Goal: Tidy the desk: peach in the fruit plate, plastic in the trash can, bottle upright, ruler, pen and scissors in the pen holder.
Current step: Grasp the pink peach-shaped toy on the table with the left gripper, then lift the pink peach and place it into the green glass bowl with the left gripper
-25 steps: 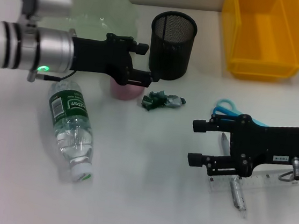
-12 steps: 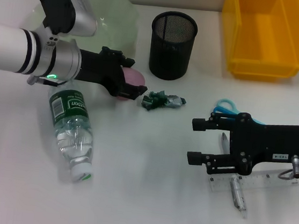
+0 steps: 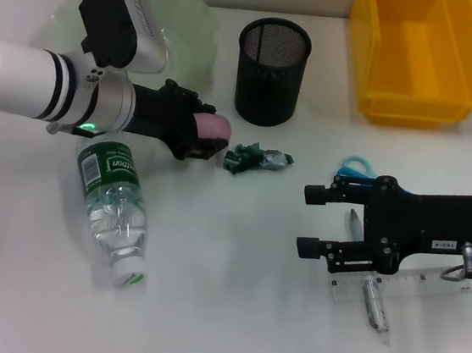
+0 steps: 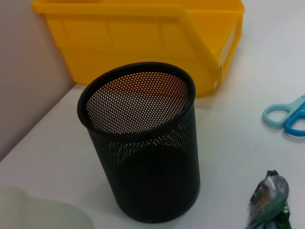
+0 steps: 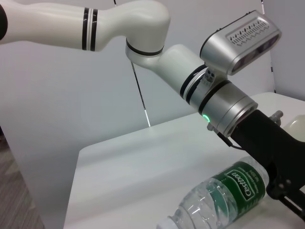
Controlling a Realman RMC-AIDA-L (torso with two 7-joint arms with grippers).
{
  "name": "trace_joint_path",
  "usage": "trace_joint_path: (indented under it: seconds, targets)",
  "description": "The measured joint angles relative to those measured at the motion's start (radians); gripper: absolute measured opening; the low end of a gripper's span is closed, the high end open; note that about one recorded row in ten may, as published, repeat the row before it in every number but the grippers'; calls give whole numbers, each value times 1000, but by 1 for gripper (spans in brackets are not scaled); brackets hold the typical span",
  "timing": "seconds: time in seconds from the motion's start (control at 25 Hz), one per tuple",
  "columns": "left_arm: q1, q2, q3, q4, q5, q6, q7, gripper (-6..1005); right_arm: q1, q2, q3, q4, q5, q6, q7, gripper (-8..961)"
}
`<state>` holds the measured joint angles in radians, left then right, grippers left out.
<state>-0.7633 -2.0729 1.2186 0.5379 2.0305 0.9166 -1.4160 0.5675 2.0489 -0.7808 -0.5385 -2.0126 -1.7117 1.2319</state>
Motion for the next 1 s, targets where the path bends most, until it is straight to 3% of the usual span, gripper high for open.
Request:
trace_joint_path:
  seconds: [0.08, 0.32, 0.4, 0.56, 0.76, 0.92, 1.0]
  targets:
    - [2, 0, 1, 6, -1, 2, 1, 661, 0, -1, 0, 0, 0, -1, 2, 765]
    - [4, 1, 2, 8, -8, 10, 1, 472, -1, -5, 0, 0, 0, -9, 5, 765]
    - [4, 1, 2, 9, -10, 11, 2, 251, -1, -5, 0, 0, 0, -11, 5, 765]
    - [18, 0, -5, 38, -38, 51, -3, 212, -3, -6, 0, 0, 0, -11, 5, 765]
    - [116, 7, -25, 179, -292, 213, 16, 180, -6, -7, 0, 0, 0, -12, 5, 765]
    - [163, 5, -65, 209, -428, 213, 37, 164, -6, -7, 0, 0, 0, -14, 5, 764]
    - [178, 4, -129, 149, -574, 157, 109, 155, -7, -5, 0, 0, 0, -20, 4, 764]
